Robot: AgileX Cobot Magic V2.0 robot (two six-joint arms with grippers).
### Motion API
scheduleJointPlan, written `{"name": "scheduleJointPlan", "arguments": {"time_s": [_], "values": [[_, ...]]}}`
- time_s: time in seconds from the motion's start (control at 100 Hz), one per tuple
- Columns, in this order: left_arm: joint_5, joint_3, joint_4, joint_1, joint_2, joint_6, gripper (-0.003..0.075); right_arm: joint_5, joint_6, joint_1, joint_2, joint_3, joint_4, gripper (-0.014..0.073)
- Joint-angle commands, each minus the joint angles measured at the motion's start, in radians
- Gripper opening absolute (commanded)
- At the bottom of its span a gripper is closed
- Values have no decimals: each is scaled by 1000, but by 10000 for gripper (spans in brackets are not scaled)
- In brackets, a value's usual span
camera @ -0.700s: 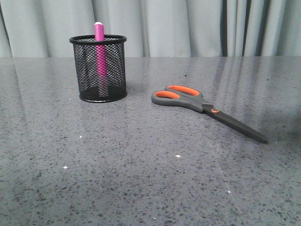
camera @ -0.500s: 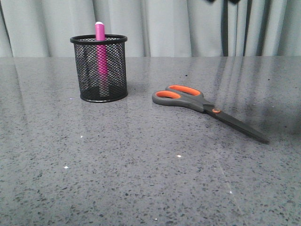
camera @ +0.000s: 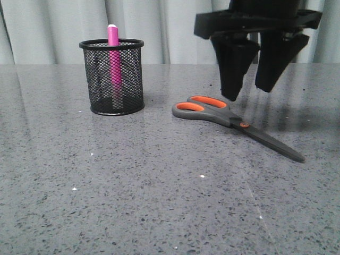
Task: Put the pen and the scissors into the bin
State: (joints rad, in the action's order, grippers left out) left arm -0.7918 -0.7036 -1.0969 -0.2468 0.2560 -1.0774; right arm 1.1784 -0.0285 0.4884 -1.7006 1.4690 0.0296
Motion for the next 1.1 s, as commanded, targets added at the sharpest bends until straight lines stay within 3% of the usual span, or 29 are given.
{"name": "scheduleJointPlan", "arguments": {"time_s": [0.0,0.2,0.97,1.09], "values": [[75,-20,-48,3,13,12,-22,-44,6,-7,33,33,1,508],[114,-20,-48,3,13,12,-22,-116,6,-7,11,33,10,526],[124,24,-55,3,13,12,-22,-128,2,-5,-110,33,13,526],[124,37,-62,3,13,12,-22,-130,2,-5,-115,33,20,463]]}}
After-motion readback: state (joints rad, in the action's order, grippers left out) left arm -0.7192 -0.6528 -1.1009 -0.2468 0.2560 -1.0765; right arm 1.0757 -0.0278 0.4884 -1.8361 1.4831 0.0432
